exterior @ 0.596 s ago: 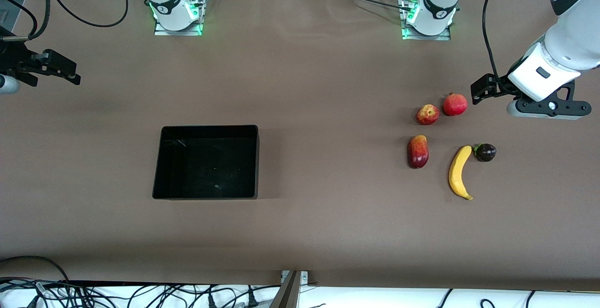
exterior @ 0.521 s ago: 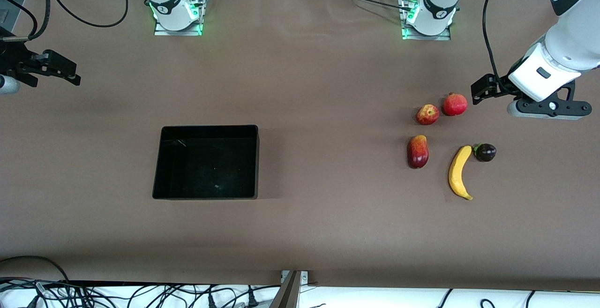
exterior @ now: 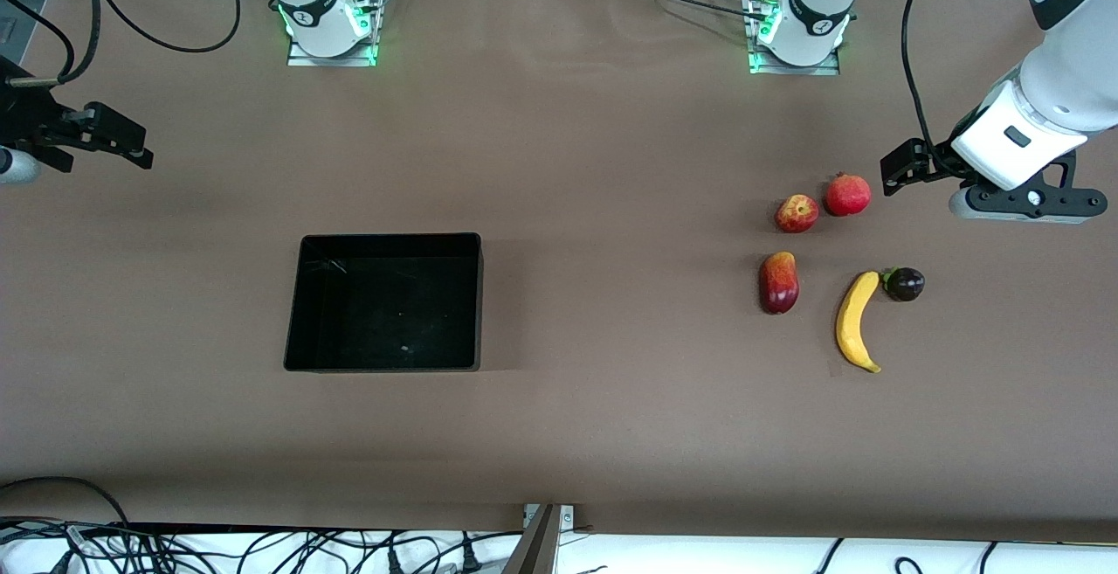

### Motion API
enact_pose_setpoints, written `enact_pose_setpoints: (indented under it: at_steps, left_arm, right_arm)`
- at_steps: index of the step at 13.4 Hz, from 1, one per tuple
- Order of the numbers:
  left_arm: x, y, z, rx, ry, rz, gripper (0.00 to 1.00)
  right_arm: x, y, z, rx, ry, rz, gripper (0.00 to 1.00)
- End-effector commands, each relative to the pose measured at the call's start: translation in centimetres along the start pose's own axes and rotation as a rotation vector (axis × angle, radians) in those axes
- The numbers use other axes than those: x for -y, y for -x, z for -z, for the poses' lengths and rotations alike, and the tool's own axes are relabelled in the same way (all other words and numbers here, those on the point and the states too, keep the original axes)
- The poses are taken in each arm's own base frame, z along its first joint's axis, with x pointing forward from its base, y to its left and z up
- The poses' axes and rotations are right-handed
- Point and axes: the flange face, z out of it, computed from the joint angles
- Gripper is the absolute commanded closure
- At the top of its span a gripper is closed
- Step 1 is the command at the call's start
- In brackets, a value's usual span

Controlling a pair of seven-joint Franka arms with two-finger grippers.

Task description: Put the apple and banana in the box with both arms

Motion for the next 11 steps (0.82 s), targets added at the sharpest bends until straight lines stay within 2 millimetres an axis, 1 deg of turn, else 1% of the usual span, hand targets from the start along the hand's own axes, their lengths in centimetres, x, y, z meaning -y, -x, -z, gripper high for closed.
enact_pose_setpoints:
  at_steps: [1, 2, 3, 4, 6, 8, 11]
  left_arm:
    - [-0.2, -0.1, 0.3, 0.015, -0.022, -0.013, 0.00]
    - [-0.8, 0.4, -0.2, 0.056, -0.028, -0.025, 0.00]
    - [-0.9, 0.7, -0.5, 0.091, -0.029, -0.031, 0.00]
    - [-1.2, 1.0, -0.5, 0.106, -0.029, -0.038, 0.00]
    - [-0.4, 2.2, 1.1, 0.107, -0.026, -0.004, 0.00]
    - [0.1, 2.2, 2.5, 0.073, -0.020, 0.010, 0.00]
    - [0.2, 1.6, 2.6, 0.030, -0.017, 0.039, 0.00]
  right_arm:
    - [0.6, -0.1, 0.3, -0.005, -0.007, 0.016, 0.00]
    - [0.6, 0.0, 0.3, -0.002, -0.008, 0.017, 0.00]
    - [0.6, 0.0, 0.3, -0.002, -0.006, 0.016, 0.00]
    - [0.5, 0.0, 0.3, -0.002, -0.006, 0.015, 0.00]
    - [0.5, 0.0, 0.3, -0.002, -0.006, 0.016, 0.00]
    - [0.6, -0.1, 0.4, -0.005, -0.006, 0.018, 0.00]
    - [0.5, -0.1, 0.5, -0.007, -0.006, 0.017, 0.00]
